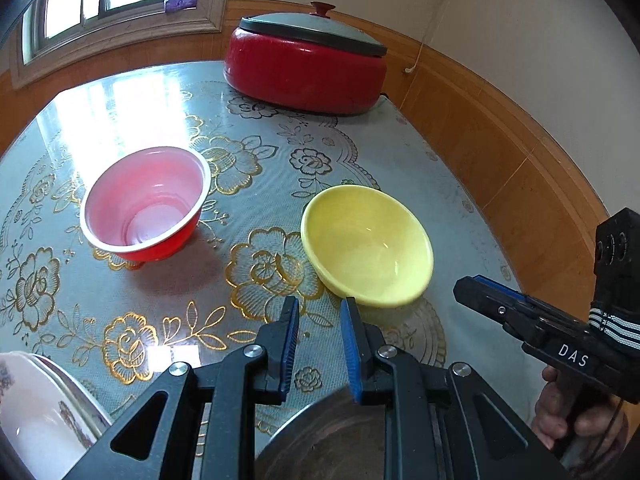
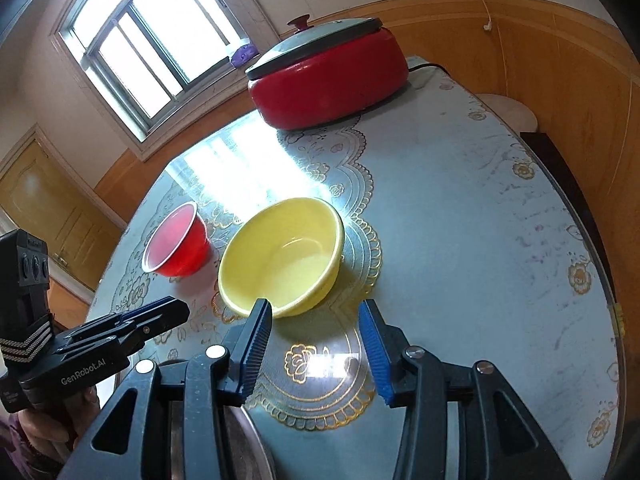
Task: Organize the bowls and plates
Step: 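Move the left tool to the yellow bowl and grasp its rim, then lift the yellow bowl with the left tool and lower it into the steel bowl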
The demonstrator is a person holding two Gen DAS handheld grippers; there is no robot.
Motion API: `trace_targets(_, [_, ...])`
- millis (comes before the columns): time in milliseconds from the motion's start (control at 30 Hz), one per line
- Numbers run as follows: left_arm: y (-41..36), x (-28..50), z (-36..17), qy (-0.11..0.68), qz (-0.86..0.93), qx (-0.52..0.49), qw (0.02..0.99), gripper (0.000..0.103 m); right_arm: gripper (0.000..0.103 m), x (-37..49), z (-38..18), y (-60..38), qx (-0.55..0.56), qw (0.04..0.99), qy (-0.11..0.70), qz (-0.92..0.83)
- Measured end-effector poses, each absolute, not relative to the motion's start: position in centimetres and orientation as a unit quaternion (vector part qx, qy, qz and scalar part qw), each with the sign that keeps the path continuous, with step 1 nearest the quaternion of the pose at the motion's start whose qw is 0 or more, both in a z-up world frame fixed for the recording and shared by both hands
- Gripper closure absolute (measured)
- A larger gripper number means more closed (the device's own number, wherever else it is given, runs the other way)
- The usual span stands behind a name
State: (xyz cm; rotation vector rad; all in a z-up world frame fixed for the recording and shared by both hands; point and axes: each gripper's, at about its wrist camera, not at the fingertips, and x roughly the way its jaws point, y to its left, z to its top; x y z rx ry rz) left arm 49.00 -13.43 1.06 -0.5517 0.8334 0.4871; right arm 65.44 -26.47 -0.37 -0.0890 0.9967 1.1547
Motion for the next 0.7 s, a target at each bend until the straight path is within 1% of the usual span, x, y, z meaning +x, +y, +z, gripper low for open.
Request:
trace_targets(67, [-12.7,49.9,0.6,0.402,0.227,-0.266,0.846,0.081,0.058,65.9,-0.6,-25.5,-0.046,0.727,0.451,0.516])
trace_targets(167, [-11.6,50.9,0.3,0.405,0.225,-0.268,0.845,0.081,0.068,66.5,-1.1,-24.2,-0.052,0.724,0.455,0.516])
trace_targets(367, [-9.6,53.3,-1.2,0.423,0.217,-0.287,0.832,0.081,0.069,67.2,-2.5,-22.0,-0.070,0.717,0.468,0.513])
trace_targets(400, [-9.5,53.8,-1.5,0.427,0.214,-0.291,0.829,0.081,0.073,67.2,-2.9,-21.6,-0.076,0.716,0.472,0.509])
trace_targets(467, [-9.8,54.4,-1.8,0.430,0.203,-0.289,0.831,0.081,0.087,66.9,-3.2,-21.3,-0.086,0.712,0.471,0.513])
trace_targets(567, [-11.1,54.2,-1.3,0.426,0.200,-0.264,0.842,0.080,0.088,66.0,-2.5,-21.8,-0.113,0.730,0.441,0.510])
trace_targets(700, [-12.3,52.7,0.1,0.410,0.192,-0.258,0.853,0.080,0.088,65.7,-1.0,-23.2,-0.096,0.720,0.438,0.529])
